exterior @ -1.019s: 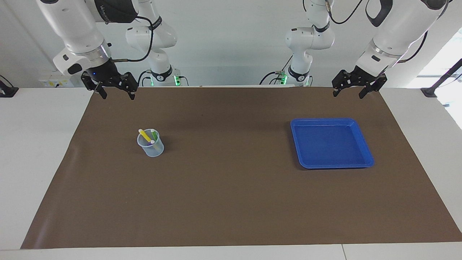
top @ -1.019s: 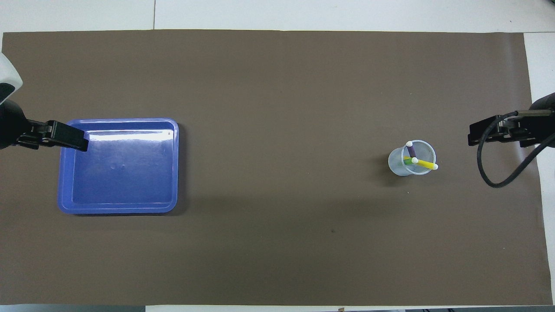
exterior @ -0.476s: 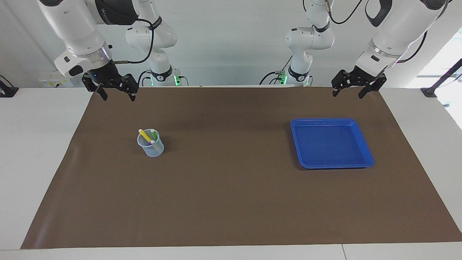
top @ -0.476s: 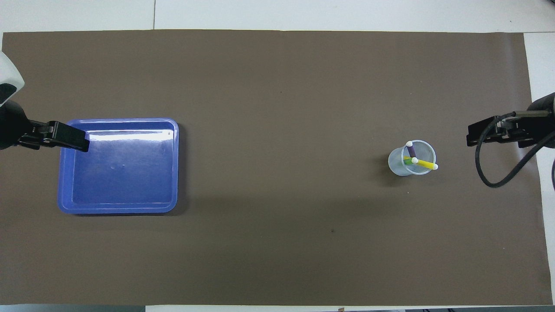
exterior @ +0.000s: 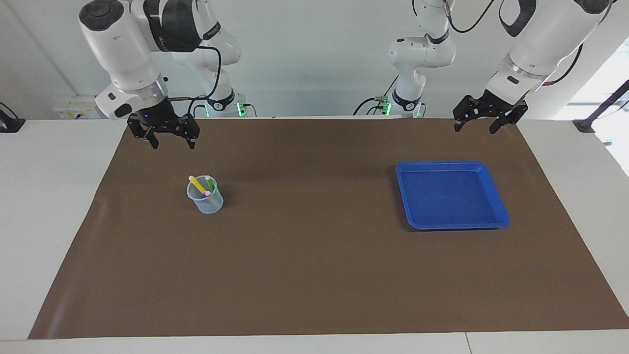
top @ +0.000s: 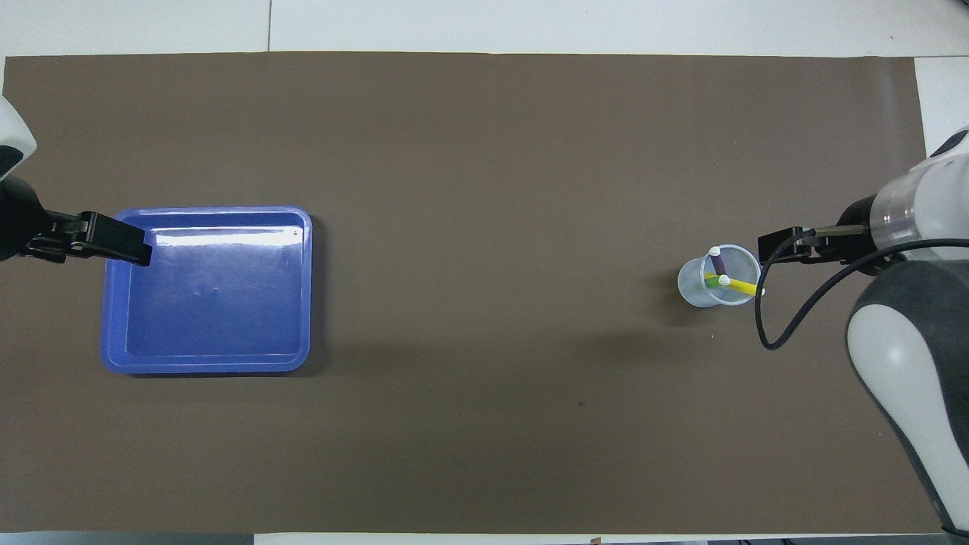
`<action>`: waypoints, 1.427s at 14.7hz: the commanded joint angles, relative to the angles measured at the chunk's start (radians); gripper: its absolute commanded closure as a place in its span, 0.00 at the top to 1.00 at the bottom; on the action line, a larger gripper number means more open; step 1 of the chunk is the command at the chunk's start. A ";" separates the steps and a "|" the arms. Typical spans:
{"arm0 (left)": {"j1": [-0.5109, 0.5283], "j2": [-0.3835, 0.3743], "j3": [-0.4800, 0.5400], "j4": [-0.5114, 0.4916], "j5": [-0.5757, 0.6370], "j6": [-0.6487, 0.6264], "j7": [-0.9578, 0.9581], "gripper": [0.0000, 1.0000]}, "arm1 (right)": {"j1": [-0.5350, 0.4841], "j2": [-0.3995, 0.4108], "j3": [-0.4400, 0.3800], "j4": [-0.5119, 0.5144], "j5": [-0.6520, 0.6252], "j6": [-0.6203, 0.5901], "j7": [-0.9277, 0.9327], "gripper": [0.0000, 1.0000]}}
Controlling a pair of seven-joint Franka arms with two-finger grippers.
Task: Right arm passes pens to left for tray arrangement
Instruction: 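Reach the right gripper into the cup while the left gripper moves over the tray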
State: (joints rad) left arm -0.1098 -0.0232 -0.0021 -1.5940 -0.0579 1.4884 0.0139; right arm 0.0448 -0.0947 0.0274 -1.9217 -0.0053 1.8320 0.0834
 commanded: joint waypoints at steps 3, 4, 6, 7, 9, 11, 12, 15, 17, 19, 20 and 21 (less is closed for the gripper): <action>0.006 -0.050 0.001 -0.079 0.007 0.006 -0.008 1.00 | -0.006 -0.030 0.028 -0.117 0.018 0.095 0.003 0.99; 0.010 -0.073 0.001 -0.121 0.007 0.015 -0.009 1.00 | -0.006 -0.030 0.028 -0.128 0.018 0.101 0.003 0.99; 0.016 -0.150 -0.001 -0.281 0.007 0.120 -0.009 1.00 | -0.006 -0.028 0.028 -0.154 0.016 0.131 0.001 0.97; 0.016 -0.199 -0.001 -0.382 0.007 0.210 -0.011 1.00 | -0.006 -0.024 0.028 -0.164 0.016 0.150 -0.004 0.97; 0.018 -0.260 -0.001 -0.550 0.006 0.344 -0.012 1.00 | -0.006 -0.013 0.029 -0.200 0.016 0.202 -0.020 0.96; 0.019 -0.247 -0.001 -0.599 -0.003 0.404 -0.012 1.00 | -0.005 -0.013 0.054 -0.233 0.016 0.240 -0.024 0.96; 0.019 -0.229 -0.001 -0.628 -0.013 0.452 -0.014 1.00 | -0.006 -0.013 0.058 -0.249 0.016 0.259 -0.024 0.96; 0.021 -0.158 -0.001 -0.650 -0.074 0.550 -0.070 1.00 | -0.005 -0.014 0.065 -0.293 0.016 0.314 -0.025 0.95; 0.038 -0.101 -0.001 -0.650 -0.117 0.634 -0.176 1.00 | -0.005 -0.013 0.065 -0.306 0.016 0.320 -0.053 0.90; 0.039 -0.071 -0.001 -0.652 -0.264 0.744 -0.495 1.00 | -0.005 -0.011 0.065 -0.319 0.016 0.341 -0.054 0.87; 0.032 -0.066 -0.001 -0.652 -0.270 0.797 -0.679 1.00 | -0.006 -0.011 0.065 -0.332 0.016 0.372 -0.054 0.85; 0.024 -0.057 -0.001 -0.652 -0.269 0.841 -0.835 1.00 | -0.006 -0.010 0.065 -0.338 0.016 0.400 -0.054 0.85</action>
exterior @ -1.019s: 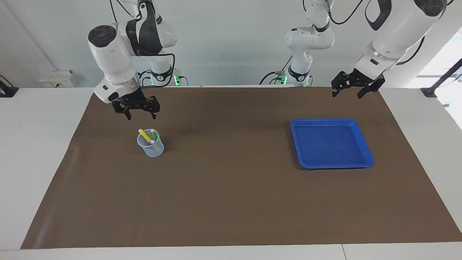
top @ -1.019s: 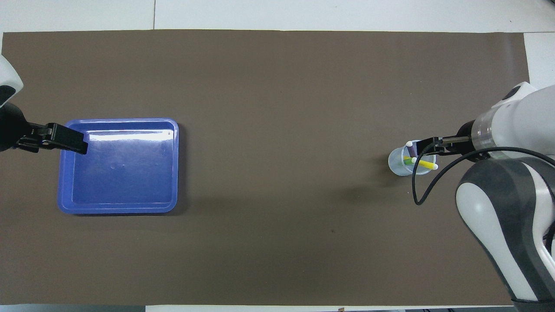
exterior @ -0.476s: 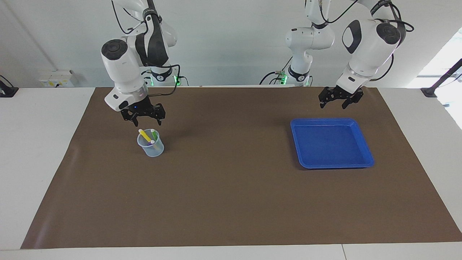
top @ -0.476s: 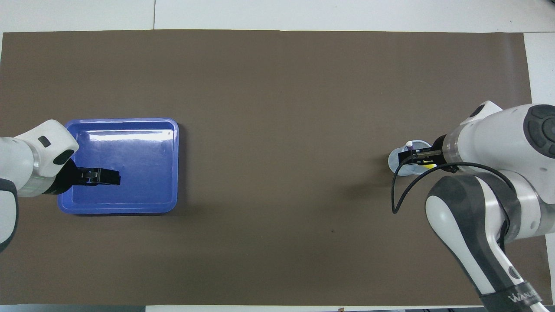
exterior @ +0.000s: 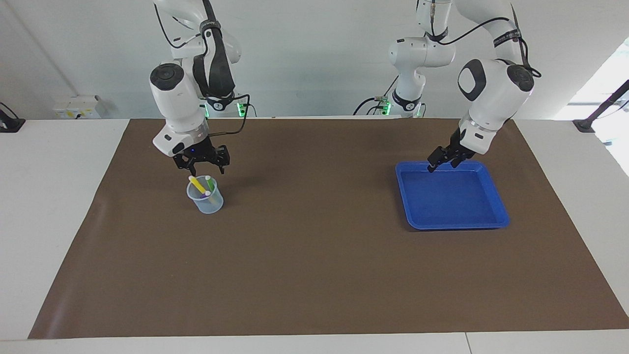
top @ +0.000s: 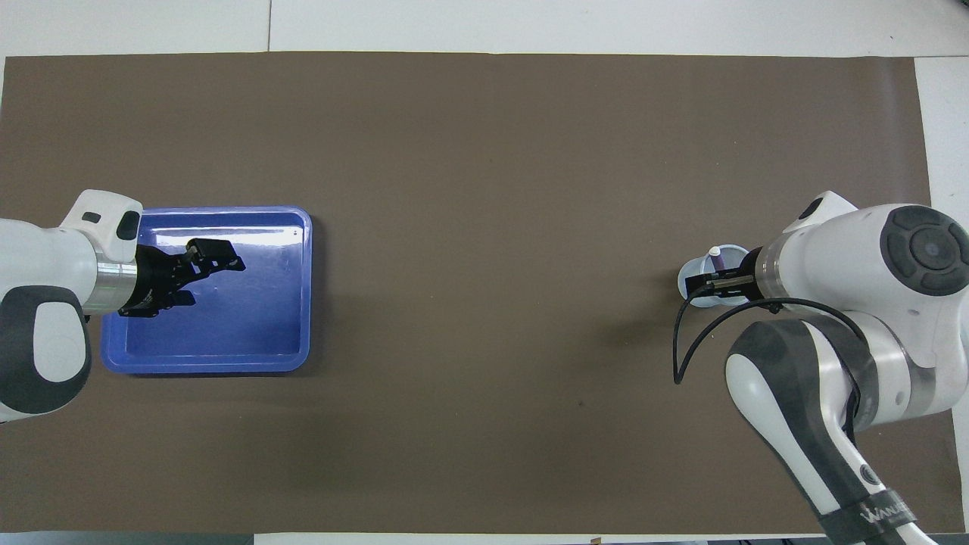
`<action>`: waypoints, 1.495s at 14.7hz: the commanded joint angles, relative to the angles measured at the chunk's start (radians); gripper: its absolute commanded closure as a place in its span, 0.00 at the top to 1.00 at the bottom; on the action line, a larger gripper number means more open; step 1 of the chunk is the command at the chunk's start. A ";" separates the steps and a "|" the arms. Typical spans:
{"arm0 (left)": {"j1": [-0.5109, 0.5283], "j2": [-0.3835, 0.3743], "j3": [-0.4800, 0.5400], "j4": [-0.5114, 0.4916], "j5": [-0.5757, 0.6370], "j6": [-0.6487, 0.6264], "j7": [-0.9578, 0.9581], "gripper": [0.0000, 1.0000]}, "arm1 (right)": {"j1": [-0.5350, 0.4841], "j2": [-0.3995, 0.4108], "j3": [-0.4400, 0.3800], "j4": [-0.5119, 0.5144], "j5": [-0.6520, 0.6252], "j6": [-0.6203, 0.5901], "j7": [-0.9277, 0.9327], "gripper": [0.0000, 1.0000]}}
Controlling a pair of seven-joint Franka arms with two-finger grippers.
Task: Right arm passes pens to left for tray arrangement
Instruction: 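Reach the right gripper into the cup while the left gripper moves over the tray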
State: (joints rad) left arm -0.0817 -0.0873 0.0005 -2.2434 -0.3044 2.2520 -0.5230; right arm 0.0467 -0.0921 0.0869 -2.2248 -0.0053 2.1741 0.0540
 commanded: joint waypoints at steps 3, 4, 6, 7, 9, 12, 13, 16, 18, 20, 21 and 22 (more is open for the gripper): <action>-0.016 0.018 -0.004 -0.002 -0.022 0.110 -0.403 1.00 | -0.008 0.002 0.005 -0.038 0.016 0.065 -0.019 0.80; -0.016 0.018 -0.004 -0.002 -0.022 0.110 -0.404 1.00 | -0.008 0.003 0.005 -0.038 0.016 0.065 -0.017 0.78; -0.016 0.018 -0.004 -0.002 -0.022 0.112 -0.404 1.00 | -0.008 0.003 0.004 -0.038 0.016 0.065 -0.017 0.67; -0.016 0.018 -0.004 -0.002 -0.022 0.112 -0.404 1.00 | -0.008 0.003 0.005 -0.038 0.016 0.062 -0.017 0.57; -0.016 0.018 -0.004 -0.002 -0.022 0.112 -0.404 1.00 | -0.008 0.003 0.004 -0.038 0.016 0.059 -0.017 0.08; -0.016 0.020 -0.004 -0.002 -0.022 0.112 -0.404 1.00 | -0.010 0.005 0.004 -0.029 0.016 0.047 -0.017 0.00; -0.016 0.018 -0.004 -0.002 -0.022 0.112 -0.404 1.00 | -0.010 0.005 0.004 -0.024 0.016 0.047 -0.017 0.00; -0.016 0.018 -0.004 -0.002 -0.022 0.112 -0.404 1.00 | -0.010 -0.012 -0.004 0.022 0.016 -0.006 -0.017 0.00; -0.018 0.020 -0.004 -0.002 -0.022 0.112 -0.404 1.00 | -0.013 -0.038 -0.010 0.071 0.016 -0.086 -0.019 0.00; -0.018 0.020 -0.004 -0.001 -0.022 0.112 -0.404 1.00 | -0.013 -0.069 -0.022 0.128 0.016 -0.186 -0.019 0.00; -0.020 0.020 -0.004 -0.001 -0.022 0.112 -0.404 1.00 | -0.013 -0.078 -0.024 0.157 0.016 -0.229 -0.019 0.00; -0.020 0.020 -0.004 0.001 -0.022 0.112 -0.404 1.00 | -0.013 -0.080 -0.024 0.195 0.016 -0.267 -0.019 0.00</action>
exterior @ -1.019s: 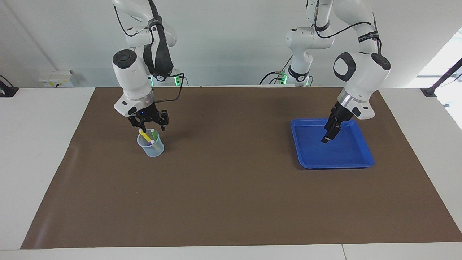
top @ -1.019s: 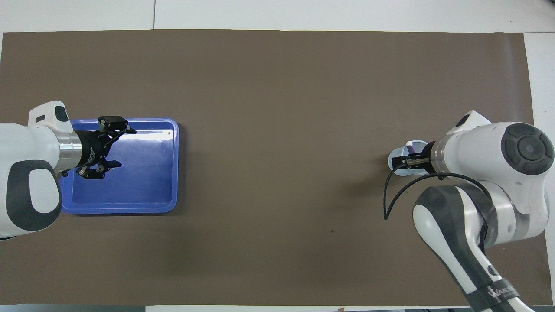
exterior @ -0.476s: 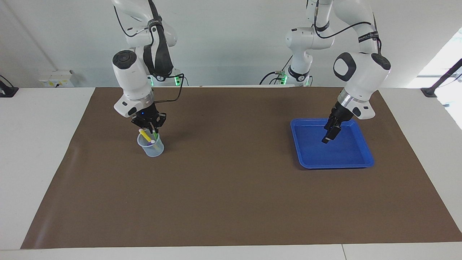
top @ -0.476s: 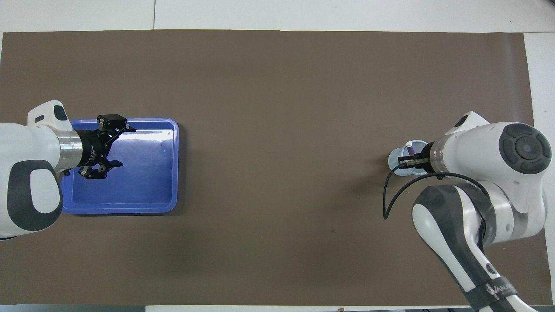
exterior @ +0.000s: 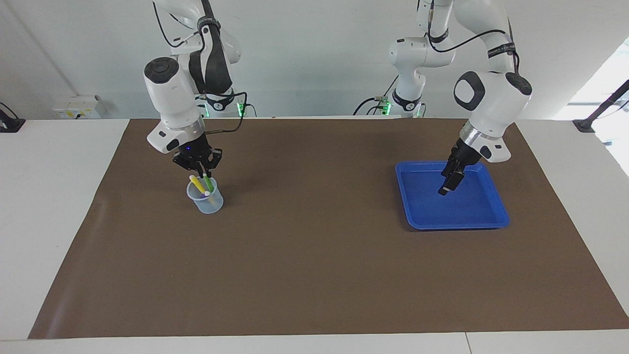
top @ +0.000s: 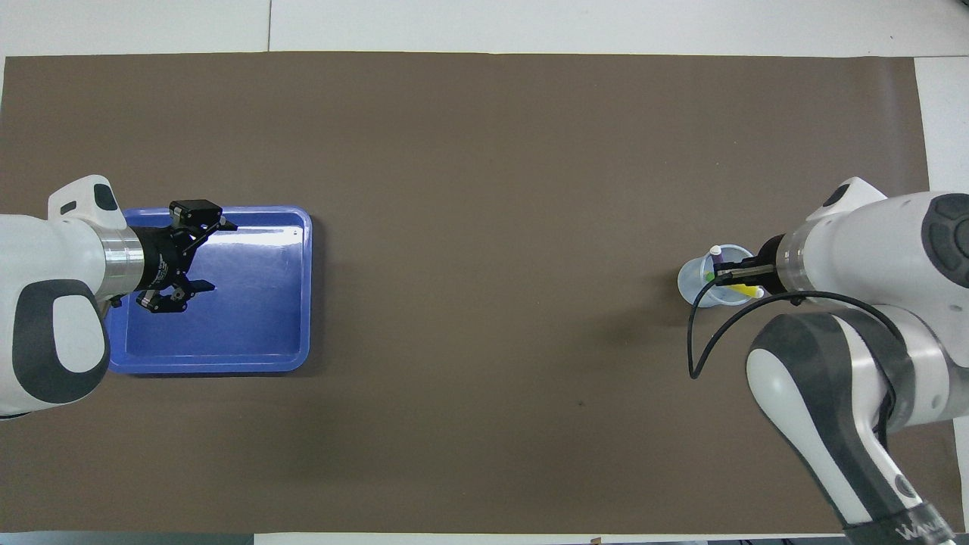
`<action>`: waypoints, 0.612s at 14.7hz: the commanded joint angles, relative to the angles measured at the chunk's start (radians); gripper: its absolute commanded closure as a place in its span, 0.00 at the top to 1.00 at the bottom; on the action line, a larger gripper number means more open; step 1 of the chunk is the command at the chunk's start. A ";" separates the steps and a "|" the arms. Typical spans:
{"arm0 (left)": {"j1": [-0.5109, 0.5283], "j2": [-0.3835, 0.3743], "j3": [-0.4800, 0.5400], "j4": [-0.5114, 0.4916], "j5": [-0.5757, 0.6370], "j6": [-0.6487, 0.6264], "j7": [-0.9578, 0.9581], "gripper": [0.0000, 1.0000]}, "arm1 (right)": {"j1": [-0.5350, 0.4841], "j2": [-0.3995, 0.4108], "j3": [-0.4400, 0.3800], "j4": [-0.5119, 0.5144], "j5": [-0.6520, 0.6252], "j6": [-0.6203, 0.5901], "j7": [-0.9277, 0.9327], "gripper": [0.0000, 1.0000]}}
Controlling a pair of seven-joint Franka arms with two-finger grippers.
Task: Right arm passes pens to left for tray arrangement
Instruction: 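Reach the right gripper into the cup while the left gripper moves over the tray, then lift the green pen with the right gripper toward the left gripper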
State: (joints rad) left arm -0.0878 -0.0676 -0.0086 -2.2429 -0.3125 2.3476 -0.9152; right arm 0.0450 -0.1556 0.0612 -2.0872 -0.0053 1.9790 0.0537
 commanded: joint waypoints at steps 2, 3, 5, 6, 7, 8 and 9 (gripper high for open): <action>-0.013 0.005 0.006 0.005 -0.014 0.016 -0.005 1.00 | -0.013 -0.007 0.003 0.134 0.018 -0.138 -0.006 0.00; -0.015 0.008 0.004 0.006 -0.014 0.016 -0.005 1.00 | -0.013 0.002 0.005 0.166 0.031 -0.156 0.021 0.00; -0.038 0.015 0.004 0.023 -0.014 0.013 -0.011 1.00 | -0.013 0.013 0.012 0.188 0.149 -0.149 0.102 0.00; -0.041 0.023 0.003 0.049 -0.017 -0.007 -0.014 1.00 | -0.011 0.014 0.014 0.188 0.210 -0.138 0.162 0.00; -0.043 0.026 -0.001 0.074 -0.025 -0.039 -0.013 1.00 | -0.010 0.015 0.016 0.188 0.267 -0.120 0.226 0.00; -0.044 0.026 -0.002 0.104 -0.034 -0.084 -0.010 1.00 | -0.008 0.016 0.026 0.187 0.319 -0.100 0.282 0.00; -0.043 0.022 -0.004 0.135 -0.075 -0.131 -0.008 1.00 | -0.008 0.021 0.046 0.187 0.370 -0.076 0.341 0.00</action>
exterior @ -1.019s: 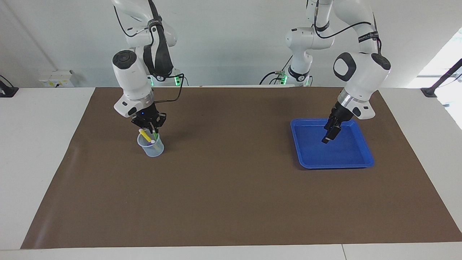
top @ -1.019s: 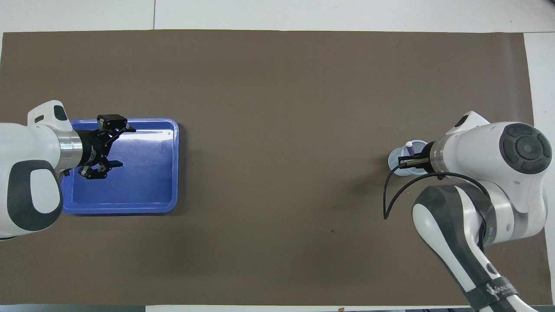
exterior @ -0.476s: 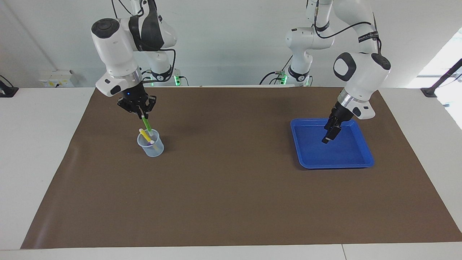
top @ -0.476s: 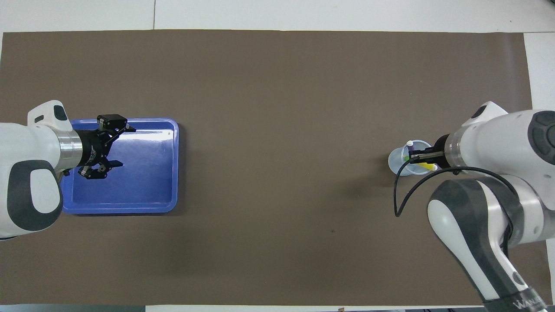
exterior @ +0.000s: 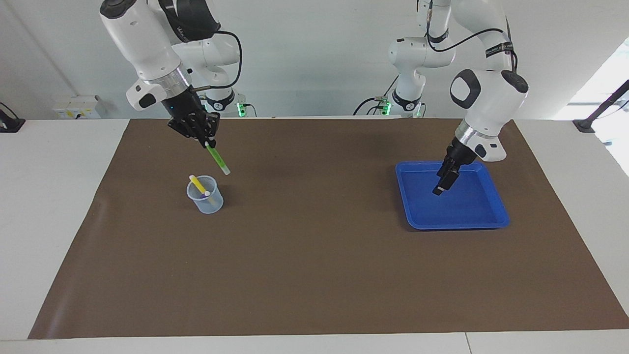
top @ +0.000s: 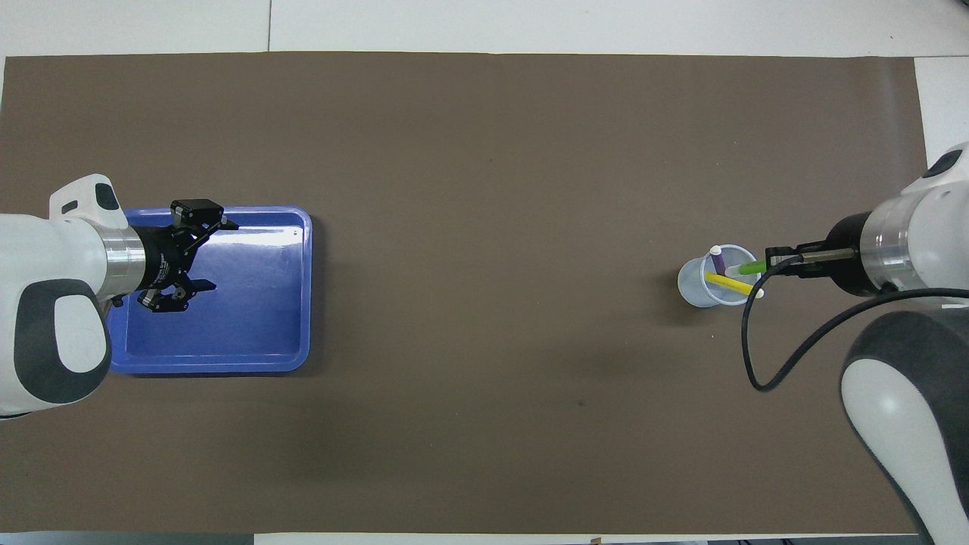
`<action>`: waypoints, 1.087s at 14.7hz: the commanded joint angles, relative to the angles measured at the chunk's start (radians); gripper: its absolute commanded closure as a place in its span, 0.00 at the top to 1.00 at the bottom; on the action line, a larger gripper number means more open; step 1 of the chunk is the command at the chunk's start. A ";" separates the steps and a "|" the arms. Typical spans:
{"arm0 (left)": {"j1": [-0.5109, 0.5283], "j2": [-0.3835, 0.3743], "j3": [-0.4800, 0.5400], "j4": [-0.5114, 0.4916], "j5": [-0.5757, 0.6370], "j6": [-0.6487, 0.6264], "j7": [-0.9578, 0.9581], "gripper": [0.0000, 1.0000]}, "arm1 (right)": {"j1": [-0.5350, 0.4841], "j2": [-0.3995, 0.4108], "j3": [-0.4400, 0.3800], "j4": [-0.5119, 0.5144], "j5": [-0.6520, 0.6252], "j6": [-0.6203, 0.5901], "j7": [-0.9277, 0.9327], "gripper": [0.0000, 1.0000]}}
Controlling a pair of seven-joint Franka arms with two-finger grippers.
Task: Right arm passes pens to left for tray arrangement
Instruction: 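Lift the green pen with the right gripper toward the left gripper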
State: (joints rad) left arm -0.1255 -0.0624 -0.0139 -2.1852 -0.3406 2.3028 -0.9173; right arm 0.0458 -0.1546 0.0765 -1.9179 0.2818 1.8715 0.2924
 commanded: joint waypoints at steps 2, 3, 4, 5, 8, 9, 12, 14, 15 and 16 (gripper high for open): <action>-0.005 0.001 0.002 0.131 -0.171 -0.173 -0.005 1.00 | -0.009 0.023 0.087 0.017 0.189 0.096 0.277 0.00; -0.006 -0.013 -0.001 0.146 -0.216 -0.210 -0.002 1.00 | -0.009 0.027 0.126 0.019 0.236 0.138 0.371 0.00; -0.006 -0.022 -0.008 0.156 -0.268 -0.229 -0.002 1.00 | -0.009 0.030 0.155 0.019 0.281 0.177 0.455 0.00; -0.008 -0.036 -0.008 0.160 -0.323 -0.246 0.003 1.00 | -0.009 0.033 0.181 0.020 0.322 0.208 0.520 0.00; -0.019 -0.060 -0.008 0.151 -0.515 -0.342 0.171 1.00 | -0.009 0.053 0.244 0.057 0.399 0.235 0.655 0.00; -0.014 -0.071 -0.003 0.148 -0.567 -0.397 0.225 1.00 | -0.009 0.072 0.265 0.078 0.405 0.235 0.691 0.00; 0.001 -0.086 0.005 0.134 -0.699 -0.485 0.307 1.00 | -0.009 0.130 0.340 0.141 0.410 0.232 0.786 0.00; 0.001 -0.102 0.005 0.108 -0.783 -0.490 0.304 1.00 | -0.009 0.159 0.385 0.163 0.427 0.238 0.846 0.00; 0.003 -0.115 0.005 0.090 -0.791 -0.514 0.301 1.00 | -0.006 0.170 0.391 0.171 0.447 0.238 0.872 0.00; 0.003 -0.123 0.006 0.084 -0.791 -0.557 0.288 1.00 | -0.001 0.177 0.396 0.172 0.453 0.238 0.892 0.00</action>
State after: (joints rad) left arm -0.1344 -0.1360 -0.0115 -2.0474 -1.0978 1.8056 -0.6376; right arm 0.0494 -0.0153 0.4541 -1.7833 0.7026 2.1046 1.1425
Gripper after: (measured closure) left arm 0.000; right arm 0.824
